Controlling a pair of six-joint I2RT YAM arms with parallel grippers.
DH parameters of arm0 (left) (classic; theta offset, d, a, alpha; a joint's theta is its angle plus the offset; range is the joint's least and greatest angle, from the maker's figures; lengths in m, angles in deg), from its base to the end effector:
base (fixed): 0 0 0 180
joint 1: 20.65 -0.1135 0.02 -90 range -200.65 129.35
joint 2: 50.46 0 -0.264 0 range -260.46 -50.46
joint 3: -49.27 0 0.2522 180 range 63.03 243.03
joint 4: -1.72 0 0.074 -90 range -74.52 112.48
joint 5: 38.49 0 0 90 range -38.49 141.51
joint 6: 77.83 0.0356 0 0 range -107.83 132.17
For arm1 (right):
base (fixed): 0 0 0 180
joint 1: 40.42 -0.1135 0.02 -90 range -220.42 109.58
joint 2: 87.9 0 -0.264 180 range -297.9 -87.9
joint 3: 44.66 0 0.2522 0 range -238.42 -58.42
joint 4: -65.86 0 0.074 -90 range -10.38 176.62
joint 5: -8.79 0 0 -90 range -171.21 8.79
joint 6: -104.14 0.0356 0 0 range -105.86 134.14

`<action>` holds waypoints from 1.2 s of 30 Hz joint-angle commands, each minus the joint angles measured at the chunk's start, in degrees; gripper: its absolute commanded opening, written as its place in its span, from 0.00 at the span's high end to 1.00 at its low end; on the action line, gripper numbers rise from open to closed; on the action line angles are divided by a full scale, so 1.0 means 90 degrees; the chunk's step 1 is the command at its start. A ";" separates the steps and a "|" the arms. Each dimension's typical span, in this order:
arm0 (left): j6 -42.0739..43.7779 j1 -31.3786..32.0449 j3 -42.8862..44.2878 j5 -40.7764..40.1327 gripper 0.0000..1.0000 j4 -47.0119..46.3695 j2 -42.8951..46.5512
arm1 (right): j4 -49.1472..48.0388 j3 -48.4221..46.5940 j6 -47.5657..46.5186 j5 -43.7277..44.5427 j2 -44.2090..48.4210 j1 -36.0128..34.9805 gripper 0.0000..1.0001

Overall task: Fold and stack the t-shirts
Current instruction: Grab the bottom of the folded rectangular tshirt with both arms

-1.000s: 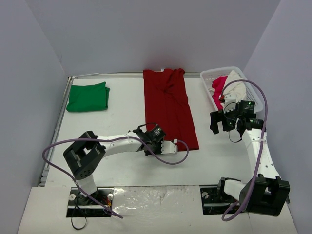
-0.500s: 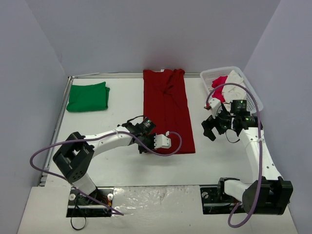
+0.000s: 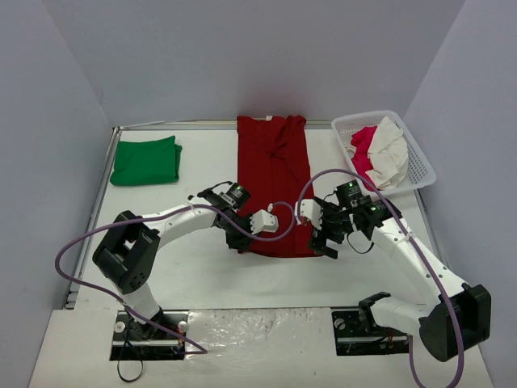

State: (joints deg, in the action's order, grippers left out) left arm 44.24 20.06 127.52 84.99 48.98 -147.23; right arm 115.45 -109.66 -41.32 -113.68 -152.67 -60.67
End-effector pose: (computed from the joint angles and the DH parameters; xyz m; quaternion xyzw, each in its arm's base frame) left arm 0.2395 -0.2319 0.2010 0.6041 0.7179 -0.2960 0.1791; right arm 0.2068 0.0966 0.2744 -0.6292 0.6513 0.1491 0.3971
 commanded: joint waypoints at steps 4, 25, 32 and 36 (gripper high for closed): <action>-0.0165 -0.0246 0.0217 0.0792 0.98 0.0350 -0.0068 | 0.0062 0.0556 -0.0468 0.1038 -0.0575 -0.0660 0.07; -0.0214 -0.0470 0.0198 0.1300 0.98 0.0341 -0.0243 | -0.1276 0.0694 -0.0244 0.1146 -0.2392 -0.0836 0.13; -0.0195 -0.0578 0.0227 0.1369 0.98 0.0389 -0.0253 | -0.1296 0.0674 -0.0097 0.1273 -0.2803 -0.0846 0.52; -0.0185 -0.0714 0.0227 0.1387 0.98 0.0428 -0.0176 | -0.1248 0.0684 0.0078 0.1390 -0.2599 -0.0846 0.67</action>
State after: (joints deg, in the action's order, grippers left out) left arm 41.40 14.07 127.72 93.95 50.88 -150.22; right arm 101.51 -103.87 -43.99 -103.45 -175.79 -67.90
